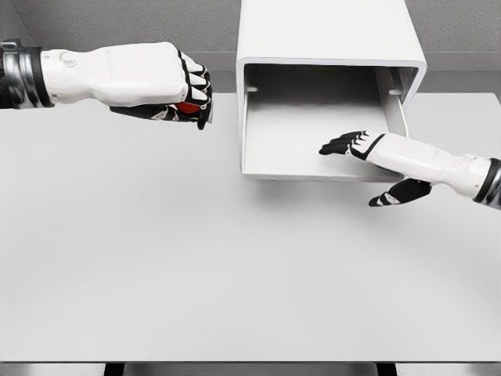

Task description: Slide open multi-storey tabletop storage cabinets and put open load switch and slide close multi-storey tabletop storage cabinets

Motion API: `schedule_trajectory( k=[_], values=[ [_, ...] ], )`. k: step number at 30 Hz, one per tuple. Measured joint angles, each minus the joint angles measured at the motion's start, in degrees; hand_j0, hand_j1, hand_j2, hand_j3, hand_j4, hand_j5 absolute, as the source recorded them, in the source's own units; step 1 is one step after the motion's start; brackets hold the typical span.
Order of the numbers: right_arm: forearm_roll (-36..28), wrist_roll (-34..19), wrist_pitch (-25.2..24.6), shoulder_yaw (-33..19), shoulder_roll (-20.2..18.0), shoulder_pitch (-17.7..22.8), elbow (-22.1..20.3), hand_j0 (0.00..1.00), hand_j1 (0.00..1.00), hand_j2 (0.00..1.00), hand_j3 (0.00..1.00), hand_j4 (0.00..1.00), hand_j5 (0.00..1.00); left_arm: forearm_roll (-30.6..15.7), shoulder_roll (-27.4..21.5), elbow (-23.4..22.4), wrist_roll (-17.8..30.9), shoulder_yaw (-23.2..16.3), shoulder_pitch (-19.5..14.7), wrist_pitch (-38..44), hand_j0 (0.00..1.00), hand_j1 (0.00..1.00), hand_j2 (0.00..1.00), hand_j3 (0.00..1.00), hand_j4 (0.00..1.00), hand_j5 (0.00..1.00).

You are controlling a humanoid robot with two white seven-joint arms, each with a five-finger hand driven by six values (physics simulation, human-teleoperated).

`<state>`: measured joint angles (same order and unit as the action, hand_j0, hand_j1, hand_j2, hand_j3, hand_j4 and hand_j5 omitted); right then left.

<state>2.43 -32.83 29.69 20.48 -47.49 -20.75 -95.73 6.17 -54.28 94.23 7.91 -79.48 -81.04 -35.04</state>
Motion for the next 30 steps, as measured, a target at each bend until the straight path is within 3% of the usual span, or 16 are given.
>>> schedule_trajectory(
  k=[7, 13, 30],
  values=[
    [1.0, 0.2, 0.6, 0.1, -0.6, 0.3, -0.7, 1.00, 1.00, 1.00, 1.00, 1.00, 1.00, 0.0, 0.0, 0.0, -0.1, -0.1, 0.0, 0.0, 0.40, 0.40, 0.40, 0.40, 0.40, 0.40],
    [5.5, 0.4, 4.5, -0.7, -1.0, -0.1, -0.5, 1.00, 1.00, 1.00, 1.00, 1.00, 1.00, 0.0, 0.7, 0.1, -0.2, 0.0, 0.1, 0.0, 0.40, 0.40, 0.40, 0.40, 0.40, 0.40],
    [2.4, 0.6, 5.5, -3.1, -2.3, 0.6, -0.8, 1.00, 1.00, 1.00, 1.00, 1.00, 1.00, -0.9, 5.4, -0.1, -1.0, 0.4, -0.1, 0.0, 0.40, 0.40, 0.40, 0.40, 0.40, 0.40]
  ],
)
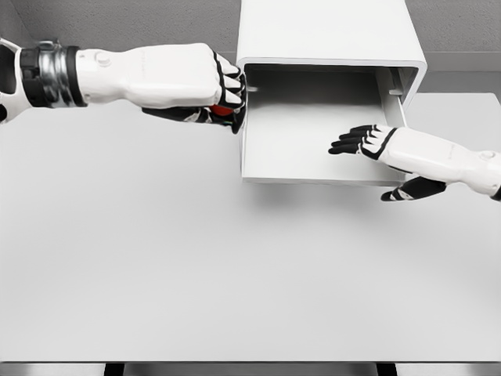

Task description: Slide open multi-storey tabletop storage cabinets and put open load switch and slide close multi-storey tabletop storage cabinets

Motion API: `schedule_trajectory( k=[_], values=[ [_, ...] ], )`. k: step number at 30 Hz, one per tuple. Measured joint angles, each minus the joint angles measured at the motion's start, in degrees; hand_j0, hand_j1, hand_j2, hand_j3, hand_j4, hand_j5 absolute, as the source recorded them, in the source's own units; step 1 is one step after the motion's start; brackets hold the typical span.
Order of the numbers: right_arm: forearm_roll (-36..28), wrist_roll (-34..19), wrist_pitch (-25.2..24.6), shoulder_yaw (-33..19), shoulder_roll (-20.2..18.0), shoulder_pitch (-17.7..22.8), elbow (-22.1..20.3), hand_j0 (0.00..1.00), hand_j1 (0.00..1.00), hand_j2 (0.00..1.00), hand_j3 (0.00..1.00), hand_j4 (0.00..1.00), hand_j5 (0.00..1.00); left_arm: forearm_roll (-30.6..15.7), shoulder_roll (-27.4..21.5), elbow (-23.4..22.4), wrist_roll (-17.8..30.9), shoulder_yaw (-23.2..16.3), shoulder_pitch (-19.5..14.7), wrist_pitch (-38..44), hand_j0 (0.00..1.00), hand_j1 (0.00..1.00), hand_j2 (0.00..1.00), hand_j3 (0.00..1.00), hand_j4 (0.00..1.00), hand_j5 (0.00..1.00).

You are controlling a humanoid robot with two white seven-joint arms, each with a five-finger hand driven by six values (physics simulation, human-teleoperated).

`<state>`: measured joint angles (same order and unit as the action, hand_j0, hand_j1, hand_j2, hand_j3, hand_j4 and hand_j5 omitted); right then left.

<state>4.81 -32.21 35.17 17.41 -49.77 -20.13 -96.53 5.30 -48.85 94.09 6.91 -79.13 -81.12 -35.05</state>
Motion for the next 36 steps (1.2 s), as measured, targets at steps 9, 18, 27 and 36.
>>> schedule_trajectory(
  k=[9, 18, 27, 36],
  values=[
    [-3.6, 0.1, 0.0, -0.2, -2.3, 0.4, -0.1, 1.00, 1.00, 1.00, 1.00, 1.00, 1.00, 0.0, 4.5, -0.7, 0.1, -0.1, 0.0, 0.0, 0.40, 0.40, 0.40, 0.40, 0.40, 0.40],
    [-3.8, 0.1, 0.0, -0.1, -2.2, 1.4, -0.1, 1.00, 1.00, 1.00, 1.00, 1.00, 1.00, 0.7, 10.3, -4.5, 0.1, -0.5, 0.1, 0.0, 0.40, 0.40, 0.40, 0.40, 0.40, 0.40],
    [-3.8, 0.1, 0.0, -0.3, -2.3, 1.5, -0.1, 1.00, 1.00, 1.00, 1.00, 1.00, 1.00, 0.9, 15.4, -10.1, 0.3, -1.1, 0.1, 0.0, 0.40, 0.40, 0.40, 0.40, 0.40, 0.40],
    [-3.9, 0.2, 0.0, -0.3, -2.2, 1.5, -0.1, 1.00, 1.00, 1.00, 1.00, 1.00, 1.00, 1.0, 19.2, -14.3, 0.7, -1.9, 0.2, 0.0, 0.40, 0.40, 0.40, 0.40, 0.40, 0.40]
  ],
)
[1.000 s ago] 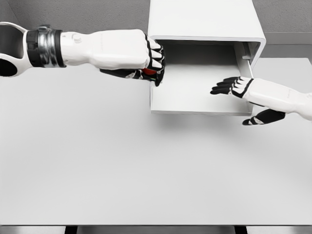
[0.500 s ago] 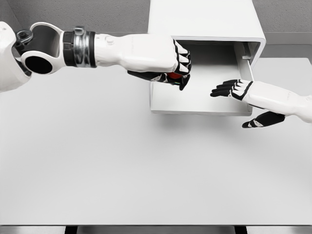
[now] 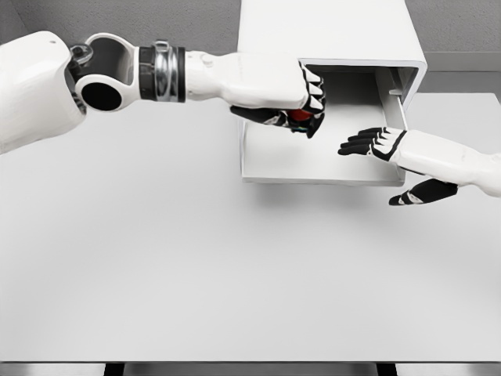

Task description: Slide open multi-storey tabletop storage cabinets and put open load switch and slide close multi-storey tabletop storage cabinets

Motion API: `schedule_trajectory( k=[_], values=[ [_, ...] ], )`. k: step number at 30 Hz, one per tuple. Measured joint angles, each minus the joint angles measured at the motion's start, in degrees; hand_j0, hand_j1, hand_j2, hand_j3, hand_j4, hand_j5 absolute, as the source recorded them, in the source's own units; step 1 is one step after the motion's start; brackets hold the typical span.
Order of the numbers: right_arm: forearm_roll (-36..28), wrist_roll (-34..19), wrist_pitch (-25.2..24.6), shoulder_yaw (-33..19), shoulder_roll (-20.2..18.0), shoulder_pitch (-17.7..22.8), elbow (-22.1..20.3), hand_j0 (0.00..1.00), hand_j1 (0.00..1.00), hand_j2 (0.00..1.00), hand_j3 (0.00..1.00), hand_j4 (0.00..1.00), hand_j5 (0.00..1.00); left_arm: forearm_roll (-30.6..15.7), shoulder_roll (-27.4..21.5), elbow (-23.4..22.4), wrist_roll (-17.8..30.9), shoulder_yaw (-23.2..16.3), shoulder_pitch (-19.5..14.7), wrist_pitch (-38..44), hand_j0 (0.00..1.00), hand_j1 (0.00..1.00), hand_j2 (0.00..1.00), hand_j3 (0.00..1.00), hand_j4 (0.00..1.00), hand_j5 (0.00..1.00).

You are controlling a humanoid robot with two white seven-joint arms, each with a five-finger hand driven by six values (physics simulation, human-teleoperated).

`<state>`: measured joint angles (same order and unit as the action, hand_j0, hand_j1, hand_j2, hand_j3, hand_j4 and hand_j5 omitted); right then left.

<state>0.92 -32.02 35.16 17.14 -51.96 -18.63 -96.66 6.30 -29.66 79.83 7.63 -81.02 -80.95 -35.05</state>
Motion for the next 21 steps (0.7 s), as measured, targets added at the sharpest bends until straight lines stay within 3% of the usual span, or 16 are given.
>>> schedule_trajectory(
  k=[10, 21],
  values=[
    [-0.7, 0.0, 0.0, 0.0, -0.1, 0.1, 0.0, 1.00, 1.00, 1.00, 1.00, 1.00, 1.00, 1.4, 4.0, -5.7, -0.1, -2.1, -0.4, 0.0, 0.40, 0.40, 0.40, 0.40, 0.40, 0.40],
    [-0.8, 0.0, 0.0, 0.1, 0.0, 0.1, 0.0, 1.00, 1.00, 1.00, 1.00, 1.00, 1.00, 1.9, 6.5, -9.0, -0.2, -2.7, -0.5, 0.0, 0.40, 0.40, 0.40, 0.40, 0.40, 0.40]
  ],
)
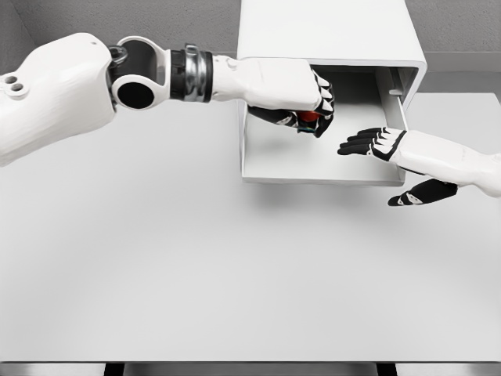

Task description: Slide open multi-storey tabletop storage cabinets and put open load switch and slide close multi-storey tabletop storage cabinets

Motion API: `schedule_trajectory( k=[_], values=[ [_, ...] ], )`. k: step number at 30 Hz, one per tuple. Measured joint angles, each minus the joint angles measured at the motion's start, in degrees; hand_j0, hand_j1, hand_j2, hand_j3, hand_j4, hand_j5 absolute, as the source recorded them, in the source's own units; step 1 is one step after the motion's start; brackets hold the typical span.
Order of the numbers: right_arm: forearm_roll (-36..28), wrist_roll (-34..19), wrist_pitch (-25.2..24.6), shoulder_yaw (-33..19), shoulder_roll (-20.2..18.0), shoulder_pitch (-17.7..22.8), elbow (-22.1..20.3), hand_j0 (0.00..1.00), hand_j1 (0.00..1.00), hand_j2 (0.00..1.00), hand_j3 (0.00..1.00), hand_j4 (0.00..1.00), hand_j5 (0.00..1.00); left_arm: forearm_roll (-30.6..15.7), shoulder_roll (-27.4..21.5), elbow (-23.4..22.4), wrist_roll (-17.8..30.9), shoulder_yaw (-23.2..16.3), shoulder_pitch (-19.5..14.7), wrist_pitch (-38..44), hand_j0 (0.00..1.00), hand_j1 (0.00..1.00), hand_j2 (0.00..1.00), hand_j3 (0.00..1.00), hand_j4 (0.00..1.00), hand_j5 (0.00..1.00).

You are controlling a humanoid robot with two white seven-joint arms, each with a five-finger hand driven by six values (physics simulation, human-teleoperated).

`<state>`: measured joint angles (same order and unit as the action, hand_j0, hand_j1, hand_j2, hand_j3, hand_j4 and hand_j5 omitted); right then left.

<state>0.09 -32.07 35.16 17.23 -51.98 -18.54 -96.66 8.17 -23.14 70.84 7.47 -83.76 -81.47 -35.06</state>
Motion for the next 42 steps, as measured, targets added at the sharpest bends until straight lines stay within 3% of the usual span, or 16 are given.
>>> schedule_trajectory(
  k=[3, 4, 8, 10, 12, 19, 30, 32, 33, 36, 42],
  values=[
    [0.0, 0.0, 0.0, 0.0, 0.0, 0.0, 0.0, 1.00, 1.00, 1.00, 1.00, 1.00, 1.00, -0.5, 0.3, -0.6, 0.2, 0.0, -0.1, -0.4, 0.45, 0.45, 0.45, 0.45, 0.45, 0.45],
    [0.0, 0.0, 0.0, -0.1, 0.0, 0.0, 0.0, 1.00, 1.00, 1.00, 1.00, 1.00, 1.00, -0.6, 0.4, -0.7, 0.1, 0.0, -0.1, -0.4, 0.54, 0.54, 0.54, 0.54, 0.54, 0.54],
    [0.0, 0.0, 0.0, 0.0, 0.0, 0.0, 0.0, 1.00, 1.00, 1.00, 1.00, 1.00, 1.00, -0.3, 0.6, -0.8, 0.0, 0.2, -0.1, -0.4, 0.69, 0.69, 0.69, 0.69, 0.69, 0.69],
    [0.0, 0.0, 0.0, 0.0, 0.0, 0.0, 0.0, 1.00, 1.00, 1.00, 1.00, 1.00, 1.00, 0.0, 0.7, -0.9, 0.1, 0.3, -0.1, -0.4, 0.83, 0.83, 0.83, 0.83, 0.83, 0.83],
    [0.0, 0.0, 0.0, 0.0, 0.0, 0.0, 0.0, 1.00, 1.00, 1.00, 1.00, 1.00, 1.00, 0.3, 0.9, -0.9, 0.1, 0.5, -0.1, -0.4, 0.91, 0.91, 0.91, 0.91, 0.91, 0.91],
    [0.0, 0.0, 0.0, 0.0, 0.0, 0.1, 0.0, 1.00, 1.00, 1.00, 1.00, 1.00, 1.00, 0.5, 1.1, -1.0, 0.1, 0.6, -0.1, -0.3, 0.98, 0.98, 0.98, 0.98, 0.98, 0.98],
    [-0.1, 0.0, 0.0, 0.0, 0.0, 0.1, 0.0, 1.00, 1.00, 1.00, 1.00, 1.00, 1.00, 0.2, 0.7, -0.5, 0.0, 0.9, 0.1, 0.0, 1.00, 1.00, 1.00, 1.00, 1.00, 1.00],
    [-0.2, 0.0, 0.0, 0.0, -0.2, 0.0, 0.0, 1.00, 1.00, 1.00, 1.00, 1.00, 1.00, 1.1, 0.3, 0.3, -0.1, 1.0, 0.1, 0.5, 1.00, 1.00, 1.00, 1.00, 1.00, 1.00],
    [-0.1, 0.0, 0.0, -0.1, -0.3, -0.1, 0.0, 1.00, 1.00, 1.00, 1.00, 1.00, 1.00, 9.3, 0.4, 2.1, -2.5, -1.7, 0.1, -0.1, 1.00, 1.00, 1.00, 1.00, 1.00, 1.00],
    [-0.3, 0.0, 0.0, -0.1, -0.3, -0.1, -0.1, 1.00, 1.00, 1.00, 1.00, 1.00, 1.00, 3.3, -1.3, 4.3, -1.2, 0.2, 0.2, 0.0, 1.00, 1.00, 1.00, 1.00, 1.00, 1.00],
    [-0.4, 0.0, 0.0, -0.1, -0.2, 0.0, -0.1, 1.00, 1.00, 1.00, 1.00, 1.00, 1.00, 0.4, -3.3, 7.5, -0.6, 2.0, 0.4, 0.0, 1.00, 1.00, 1.00, 1.00, 1.00, 1.00]
  ],
)
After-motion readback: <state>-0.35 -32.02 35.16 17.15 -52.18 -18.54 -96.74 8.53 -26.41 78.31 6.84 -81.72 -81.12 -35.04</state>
